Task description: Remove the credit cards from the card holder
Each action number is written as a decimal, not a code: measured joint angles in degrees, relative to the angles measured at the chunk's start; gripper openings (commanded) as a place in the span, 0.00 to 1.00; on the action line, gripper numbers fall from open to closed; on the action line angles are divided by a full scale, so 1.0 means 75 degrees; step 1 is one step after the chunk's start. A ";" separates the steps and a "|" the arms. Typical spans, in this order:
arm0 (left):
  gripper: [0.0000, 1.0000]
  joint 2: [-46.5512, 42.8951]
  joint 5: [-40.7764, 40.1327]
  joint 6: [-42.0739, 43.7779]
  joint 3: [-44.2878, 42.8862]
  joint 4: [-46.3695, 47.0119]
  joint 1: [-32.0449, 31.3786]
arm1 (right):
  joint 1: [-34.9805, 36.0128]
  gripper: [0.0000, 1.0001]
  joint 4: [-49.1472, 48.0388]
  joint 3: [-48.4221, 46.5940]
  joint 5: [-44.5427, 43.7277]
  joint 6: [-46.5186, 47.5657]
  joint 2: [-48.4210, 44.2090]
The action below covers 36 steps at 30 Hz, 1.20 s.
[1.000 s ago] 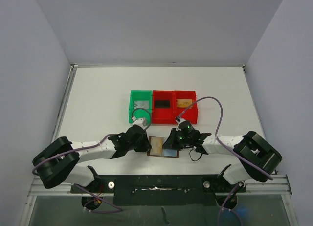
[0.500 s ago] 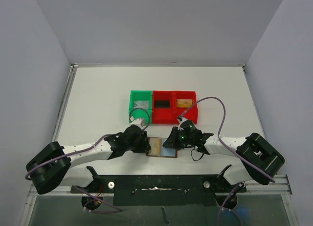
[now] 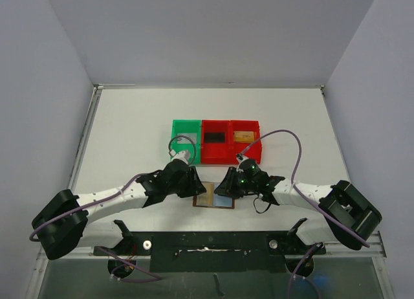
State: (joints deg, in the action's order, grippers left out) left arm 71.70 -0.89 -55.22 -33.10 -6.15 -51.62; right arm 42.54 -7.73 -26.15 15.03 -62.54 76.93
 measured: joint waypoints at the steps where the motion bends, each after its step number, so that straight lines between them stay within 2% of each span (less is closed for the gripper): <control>1: 0.36 0.0000 0.0020 -0.0099 -0.0009 0.0032 0.0017 | 0.0006 0.24 0.0012 0.0000 0.0000 -0.0082 0.0000; 9: 0.34 0.0318 0.0364 -0.0621 -0.0003 0.0402 0.0318 | 0.0006 0.24 -0.0017 -0.0020 -0.0052 -0.0504 0.0020; 21: 0.34 0.0988 0.0627 -0.0530 -0.0006 0.0740 0.0737 | 0.0003 0.28 -0.0388 -0.0332 0.0096 -0.0699 0.0801; 26: 0.24 0.1352 0.0752 -0.0469 -0.0006 0.0758 0.0740 | 0.0003 0.28 -0.0428 -0.0373 0.0160 -0.0711 0.1046; 32: 0.19 0.1451 0.0848 -0.0402 -0.0006 0.0854 0.0740 | 0.0003 0.29 -0.0600 -0.0370 0.0277 -0.0766 0.1303; 36: 0.16 0.1489 0.0848 -0.0385 -0.0006 0.0863 0.0740 | -0.0012 0.25 -0.0664 -0.0370 0.0335 -0.0784 0.1335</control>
State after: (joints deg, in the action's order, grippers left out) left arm 82.87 5.48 -58.11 -33.15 0.32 -46.06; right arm 42.46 -12.71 -28.93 17.54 -68.42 86.94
